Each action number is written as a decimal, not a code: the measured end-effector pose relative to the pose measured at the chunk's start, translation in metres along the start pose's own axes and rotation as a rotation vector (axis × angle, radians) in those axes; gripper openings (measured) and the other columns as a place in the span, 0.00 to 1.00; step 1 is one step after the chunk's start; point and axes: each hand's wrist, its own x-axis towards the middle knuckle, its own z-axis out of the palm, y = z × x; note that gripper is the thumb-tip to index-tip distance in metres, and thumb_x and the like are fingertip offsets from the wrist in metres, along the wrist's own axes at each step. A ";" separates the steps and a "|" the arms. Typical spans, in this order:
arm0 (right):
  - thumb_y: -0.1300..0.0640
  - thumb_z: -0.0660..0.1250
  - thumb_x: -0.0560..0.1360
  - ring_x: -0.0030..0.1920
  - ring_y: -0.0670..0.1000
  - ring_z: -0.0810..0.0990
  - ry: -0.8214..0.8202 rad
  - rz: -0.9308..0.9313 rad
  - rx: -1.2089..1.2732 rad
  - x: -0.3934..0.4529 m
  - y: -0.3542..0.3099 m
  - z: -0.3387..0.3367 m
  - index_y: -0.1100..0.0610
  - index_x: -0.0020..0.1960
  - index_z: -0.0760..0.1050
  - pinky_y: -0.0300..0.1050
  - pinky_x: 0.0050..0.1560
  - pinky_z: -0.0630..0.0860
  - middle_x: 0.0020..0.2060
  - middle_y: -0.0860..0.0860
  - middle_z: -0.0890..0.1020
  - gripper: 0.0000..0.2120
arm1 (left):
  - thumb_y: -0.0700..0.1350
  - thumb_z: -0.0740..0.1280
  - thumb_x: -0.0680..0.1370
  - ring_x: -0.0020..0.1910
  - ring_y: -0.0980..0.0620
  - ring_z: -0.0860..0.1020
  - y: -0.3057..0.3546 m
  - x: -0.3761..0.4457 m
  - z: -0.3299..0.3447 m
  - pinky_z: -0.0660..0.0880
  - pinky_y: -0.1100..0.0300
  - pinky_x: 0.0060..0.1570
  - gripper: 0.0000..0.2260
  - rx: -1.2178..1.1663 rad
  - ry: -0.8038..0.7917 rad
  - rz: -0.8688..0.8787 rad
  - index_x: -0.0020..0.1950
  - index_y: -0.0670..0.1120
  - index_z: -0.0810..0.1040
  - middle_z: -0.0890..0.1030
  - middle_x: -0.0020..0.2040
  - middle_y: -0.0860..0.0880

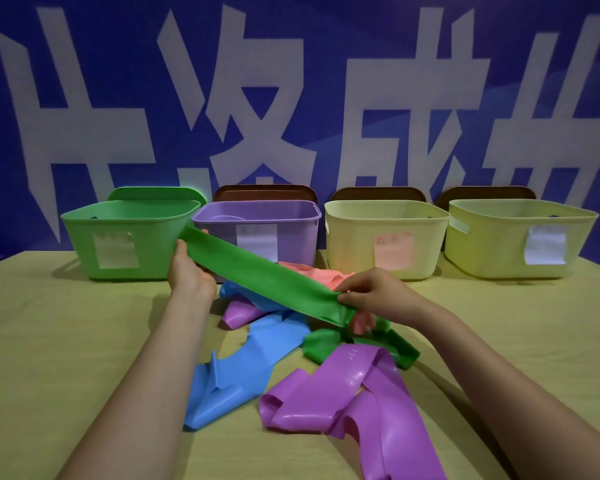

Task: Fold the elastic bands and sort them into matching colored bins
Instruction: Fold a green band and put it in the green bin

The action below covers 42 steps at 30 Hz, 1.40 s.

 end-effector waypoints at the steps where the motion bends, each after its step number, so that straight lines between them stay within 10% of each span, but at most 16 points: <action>1: 0.59 0.68 0.76 0.36 0.45 0.80 -0.012 0.007 0.018 -0.001 0.000 0.002 0.55 0.51 0.82 0.38 0.38 0.74 0.41 0.52 0.84 0.06 | 0.52 0.54 0.83 0.42 0.52 0.78 0.000 -0.001 0.000 0.72 0.57 0.37 0.15 0.008 -0.005 0.004 0.46 0.49 0.76 0.84 0.36 0.52; 7: 0.56 0.70 0.75 0.59 0.45 0.69 0.233 -0.135 -0.175 0.006 0.008 0.006 0.52 0.50 0.84 0.39 0.61 0.64 0.55 0.46 0.73 0.06 | 0.51 0.52 0.84 0.44 0.53 0.78 -0.007 0.008 -0.001 0.73 0.56 0.40 0.16 0.065 -0.024 0.015 0.50 0.48 0.77 0.80 0.47 0.50; 13: 0.62 0.67 0.75 0.39 0.42 0.77 0.364 -0.104 0.178 0.004 -0.005 0.006 0.54 0.43 0.82 0.38 0.42 0.74 0.40 0.47 0.80 0.06 | 0.50 0.52 0.84 0.45 0.53 0.79 -0.011 0.008 0.000 0.75 0.56 0.42 0.16 0.064 -0.043 0.012 0.63 0.46 0.74 0.81 0.49 0.49; 18: 0.66 0.64 0.75 0.28 0.47 0.74 -0.117 0.071 0.675 -0.004 -0.013 -0.003 0.60 0.39 0.76 0.35 0.27 0.70 0.31 0.53 0.77 0.07 | 0.48 0.53 0.84 0.42 0.53 0.80 -0.014 0.008 0.000 0.76 0.58 0.36 0.16 0.053 -0.059 -0.003 0.64 0.44 0.74 0.81 0.47 0.48; 23: 0.66 0.63 0.77 0.27 0.46 0.74 -0.488 0.110 0.429 -0.008 -0.013 0.009 0.59 0.39 0.73 0.34 0.28 0.72 0.32 0.53 0.74 0.09 | 0.47 0.53 0.84 0.34 0.56 0.83 -0.018 0.007 0.001 0.77 0.62 0.33 0.15 0.127 -0.060 0.089 0.61 0.43 0.76 0.84 0.43 0.50; 29: 0.51 0.69 0.75 0.27 0.44 0.72 -0.130 -0.049 0.147 -0.003 -0.008 0.009 0.53 0.34 0.79 0.37 0.30 0.68 0.25 0.45 0.76 0.12 | 0.43 0.57 0.82 0.31 0.55 0.80 -0.035 -0.014 0.018 0.75 0.63 0.32 0.10 0.183 -0.111 0.118 0.51 0.44 0.78 0.83 0.34 0.50; 35: 0.56 0.65 0.78 0.32 0.45 0.78 0.271 -0.156 0.372 0.001 -0.011 0.002 0.55 0.46 0.79 0.39 0.31 0.71 0.33 0.50 0.81 0.06 | 0.45 0.61 0.81 0.61 0.46 0.76 -0.064 -0.066 0.049 0.70 0.50 0.66 0.15 0.401 -0.238 0.163 0.67 0.40 0.74 0.78 0.63 0.43; 42: 0.61 0.68 0.76 0.28 0.43 0.75 0.374 -0.235 0.533 0.000 -0.020 0.006 0.59 0.46 0.77 0.33 0.30 0.69 0.30 0.51 0.78 0.01 | 0.45 0.58 0.83 0.49 0.43 0.81 -0.082 -0.115 0.053 0.76 0.48 0.55 0.12 0.683 -0.473 0.213 0.46 0.50 0.80 0.84 0.47 0.42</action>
